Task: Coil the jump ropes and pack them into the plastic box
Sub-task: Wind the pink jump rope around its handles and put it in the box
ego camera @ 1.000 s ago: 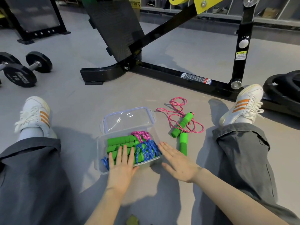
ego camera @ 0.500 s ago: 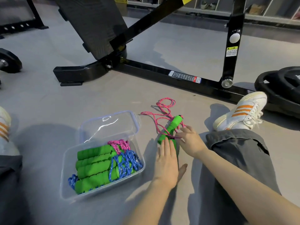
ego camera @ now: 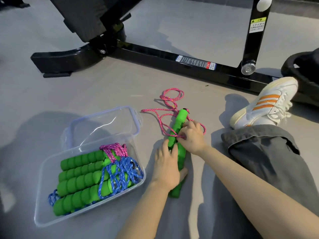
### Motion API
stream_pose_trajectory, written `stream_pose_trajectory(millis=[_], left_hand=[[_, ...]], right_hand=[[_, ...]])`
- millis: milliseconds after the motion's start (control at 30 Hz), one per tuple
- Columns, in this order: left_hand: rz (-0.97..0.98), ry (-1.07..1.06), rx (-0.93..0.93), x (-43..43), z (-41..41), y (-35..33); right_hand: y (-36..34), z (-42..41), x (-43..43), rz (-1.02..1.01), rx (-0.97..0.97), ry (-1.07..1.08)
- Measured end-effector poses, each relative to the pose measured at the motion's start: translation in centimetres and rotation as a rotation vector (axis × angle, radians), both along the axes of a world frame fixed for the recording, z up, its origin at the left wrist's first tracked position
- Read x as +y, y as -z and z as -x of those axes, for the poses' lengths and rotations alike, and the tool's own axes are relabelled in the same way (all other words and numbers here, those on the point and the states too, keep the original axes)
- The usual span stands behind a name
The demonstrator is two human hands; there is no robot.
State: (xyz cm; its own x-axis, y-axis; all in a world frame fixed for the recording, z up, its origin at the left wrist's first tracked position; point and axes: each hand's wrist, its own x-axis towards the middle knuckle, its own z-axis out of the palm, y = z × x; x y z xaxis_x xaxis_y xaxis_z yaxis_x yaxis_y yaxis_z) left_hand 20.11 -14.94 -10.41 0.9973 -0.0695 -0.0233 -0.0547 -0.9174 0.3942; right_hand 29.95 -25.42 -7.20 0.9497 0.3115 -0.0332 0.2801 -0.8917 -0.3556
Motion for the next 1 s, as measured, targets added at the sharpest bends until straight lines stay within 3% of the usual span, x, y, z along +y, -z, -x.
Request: stream_pose_trajectory(millis=[167, 300, 400, 567, 867, 1000], left_hand=[[0.007, 0.028, 0.043, 0.2, 1.7, -1.5], [-0.048, -0.022, 0.001, 0.4, 4.6, -0.9], [-0.083, -0.029, -0.022, -0.1, 8.1, -0.3], [-0.162, -0.037, -0.064, -0.6, 9.9, -0.6], [-0.229, -0.027, 0.068, -2.4, 5.9, -1.4], [-0.246, 0.059, 0.075, -0.3, 8.3, 0.4]], right_hand=[[-0.4, 0.1, -0.6, -0.062, -0.025, 0.023], [-2.6, -0.6, -1.2, -0.272, -0.072, 0.354], [-3.5, 0.1, -2.4, -0.198, -0.008, 0.498], [-3.5, 3.0, -2.3, -0.188, 0.263, 0.411], [-4.2, 4.4, -3.5, -0.126, 0.327, 0.273], [-3.9, 4.2, -3.5, -0.201, 0.303, 0.353]])
